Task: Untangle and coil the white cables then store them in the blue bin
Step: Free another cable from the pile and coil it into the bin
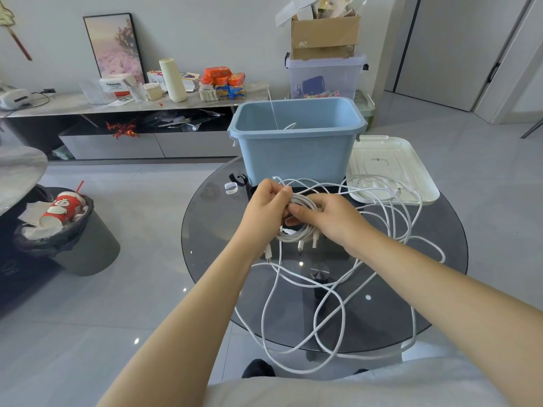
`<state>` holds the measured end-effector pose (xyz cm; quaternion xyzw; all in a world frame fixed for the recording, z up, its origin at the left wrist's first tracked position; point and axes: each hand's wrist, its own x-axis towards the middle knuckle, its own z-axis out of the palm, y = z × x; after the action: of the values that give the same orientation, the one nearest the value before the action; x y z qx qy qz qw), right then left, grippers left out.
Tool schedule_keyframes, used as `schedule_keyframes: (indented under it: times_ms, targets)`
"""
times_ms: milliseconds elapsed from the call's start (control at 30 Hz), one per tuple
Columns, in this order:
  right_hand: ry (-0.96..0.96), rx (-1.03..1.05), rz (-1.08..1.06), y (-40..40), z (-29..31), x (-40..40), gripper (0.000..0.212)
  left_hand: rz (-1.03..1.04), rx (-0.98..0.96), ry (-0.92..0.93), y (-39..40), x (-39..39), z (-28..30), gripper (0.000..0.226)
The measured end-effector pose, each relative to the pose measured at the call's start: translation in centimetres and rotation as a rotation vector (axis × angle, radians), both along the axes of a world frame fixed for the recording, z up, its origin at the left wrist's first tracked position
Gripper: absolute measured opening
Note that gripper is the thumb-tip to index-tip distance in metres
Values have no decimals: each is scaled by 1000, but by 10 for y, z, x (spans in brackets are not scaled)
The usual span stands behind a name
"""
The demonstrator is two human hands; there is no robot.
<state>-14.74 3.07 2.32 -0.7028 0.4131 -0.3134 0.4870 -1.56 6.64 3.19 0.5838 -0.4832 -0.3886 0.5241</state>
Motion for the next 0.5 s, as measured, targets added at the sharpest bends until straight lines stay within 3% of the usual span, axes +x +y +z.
schedule_keyframes:
  times_ms: [133,233,333,500]
  targets:
    - [-274,359,50,-3,1,-5,28,-60,-29,-31,2,1,1,23]
    - [-653,636,-57,-7,9,-6,31,-104,-36,-51,2,0,-2,22]
    - [-756,680,-182,-11,11,-6,13,-168,-55,-52,5,1,-6,21]
    - [-895,744,-252,-17,9,2,16,-259,-67,-120,7,5,-15,19]
